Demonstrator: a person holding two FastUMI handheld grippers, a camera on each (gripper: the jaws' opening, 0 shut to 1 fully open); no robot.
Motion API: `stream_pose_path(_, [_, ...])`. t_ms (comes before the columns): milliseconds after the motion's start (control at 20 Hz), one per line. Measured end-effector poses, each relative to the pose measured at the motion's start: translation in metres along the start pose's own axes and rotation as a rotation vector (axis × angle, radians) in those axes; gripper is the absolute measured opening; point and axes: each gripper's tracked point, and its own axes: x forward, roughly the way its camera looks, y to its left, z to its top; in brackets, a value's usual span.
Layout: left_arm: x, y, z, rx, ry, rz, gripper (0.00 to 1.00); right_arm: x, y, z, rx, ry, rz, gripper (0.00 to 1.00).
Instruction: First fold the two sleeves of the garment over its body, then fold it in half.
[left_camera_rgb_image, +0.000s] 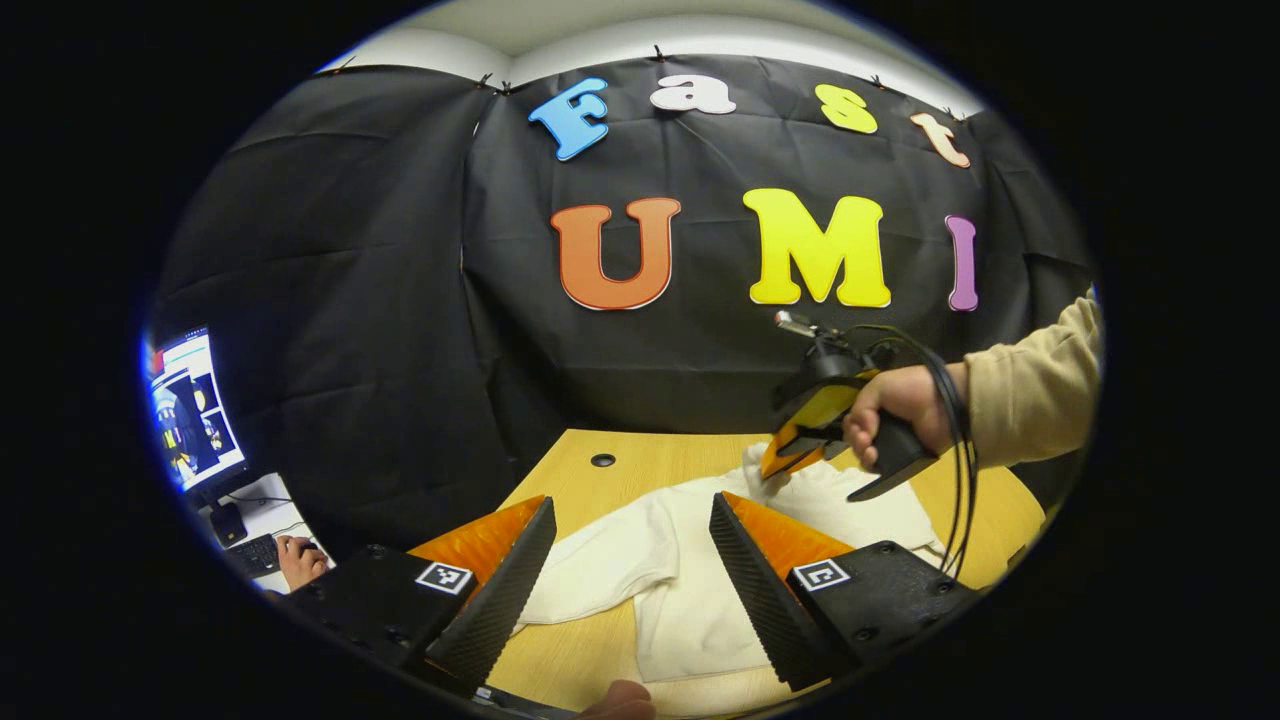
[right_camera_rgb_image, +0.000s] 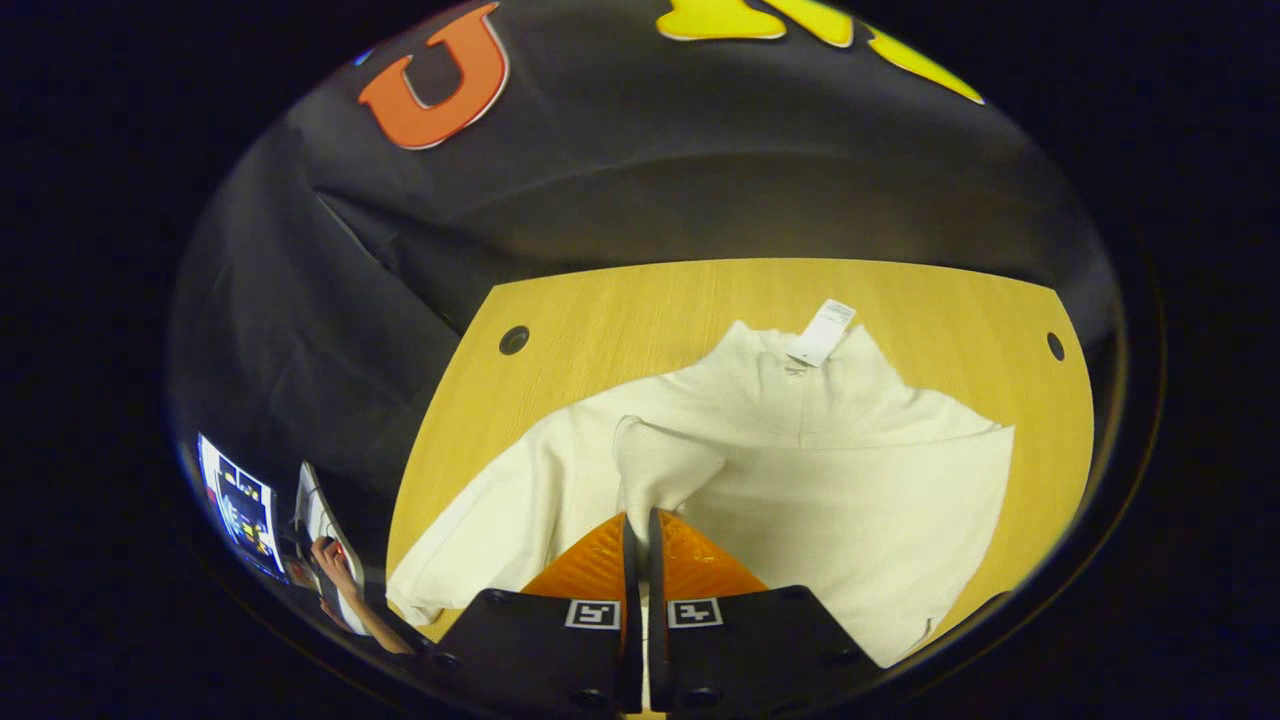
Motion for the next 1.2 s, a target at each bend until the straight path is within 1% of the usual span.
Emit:
stream_pose_path(100, [0.0, 0.002, -0.004, -0.003, 0.009, 0.002, 1.0, 0.021, 0.018, -0.017, -0.005, 0.042, 0.01, 0.02])
stream_pose_path(200, [-0.001, 0.006, -0.007, 0.004, 0.012, 0.005, 1.0, 0.039, 0.021, -0.023, -0.032, 0.055, -0.005, 0.02])
stream_pose_path(300, [-0.003, 0.008, -0.013, -0.004, 0.019, 0.008, 1.0, 0.049, 0.032, -0.026, -0.052, 0.048, -0.002, 0.02])
stream_pose_path(400, [-0.004, 0.011, -0.018, -0.021, 0.031, 0.015, 1.0, 0.047, 0.034, -0.027, -0.08, 0.044, -0.01, 0.04])
stream_pose_path(450, [-0.004, 0.013, -0.021, -0.03, 0.039, 0.023, 1.0, 0.044, 0.035, -0.025, -0.095, 0.037, -0.011, 0.06])
stream_pose_path(500, [-0.004, 0.019, -0.024, -0.032, 0.042, 0.044, 1.0, 0.041, 0.042, -0.022, -0.094, 0.025, 0.015, 0.06])
stream_pose_path(600, [-0.004, 0.026, -0.027, -0.036, 0.046, 0.062, 1.0, 0.04, 0.057, -0.019, -0.075, 0.009, 0.062, 0.16])
stream_pose_path(650, [-0.003, 0.029, -0.029, -0.043, 0.05, 0.072, 1.0, 0.039, 0.062, -0.019, -0.073, 0.005, 0.071, 0.31])
stream_pose_path(700, [-0.002, 0.034, -0.033, -0.054, 0.057, 0.079, 1.0, 0.036, 0.06, -0.019, -0.083, 0.002, 0.054, 0.47])
stream_pose_path(750, [-0.002, 0.039, -0.036, -0.062, 0.062, 0.092, 1.0, 0.036, 0.06, -0.02, -0.088, -0.003, 0.047, 0.81])
stream_pose_path(800, [-0.001, 0.044, -0.038, -0.068, 0.065, 0.101, 1.0, 0.03, 0.063, -0.02, -0.084, -0.008, 0.045, 0.94])
stream_pose_path(850, [-0.001, 0.049, -0.04, -0.071, 0.067, 0.112, 1.0, 0.024, 0.065, -0.021, -0.072, -0.012, 0.051, 0.89])
stream_pose_path(900, [0.0, 0.057, -0.043, -0.07, 0.071, 0.127, 1.0, 0.018, 0.068, -0.021, -0.06, -0.014, 0.062, 0.95])
stream_pose_path(950, [0.001, 0.065, -0.048, -0.072, 0.08, 0.144, 1.0, 0.014, 0.066, -0.022, -0.055, -0.013, 0.055, 0.96])
stream_pose_path(1000, [0.001, 0.075, -0.053, -0.081, 0.091, 0.166, 1.0, 0.009, 0.061, -0.025, -0.06, -0.007, 0.041, 0.96])
stream_pose_path(1050, [0.001, 0.087, -0.061, -0.092, 0.106, 0.204, 1.0, 0.004, 0.059, -0.03, -0.072, 0.002, 0.032, 0.92])
stream_pose_path(1100, [0.0, 0.105, -0.071, -0.102, 0.125, 0.253, 1.0, -0.003, 0.056, -0.036, -0.093, 0.008, 0.028, 0.96])
stream_pose_path(1150, [0.003, 0.12, -0.084, -0.125, 0.15, 0.289, 1.0, -0.01, 0.056, -0.04, -0.114, 0.008, 0.04, 0.92])
stream_pose_path(1200, [0.005, 0.131, -0.095, -0.15, 0.18, 0.32, 1.0, -0.017, 0.057, -0.045, -0.137, 0.005, 0.055, 0.96])
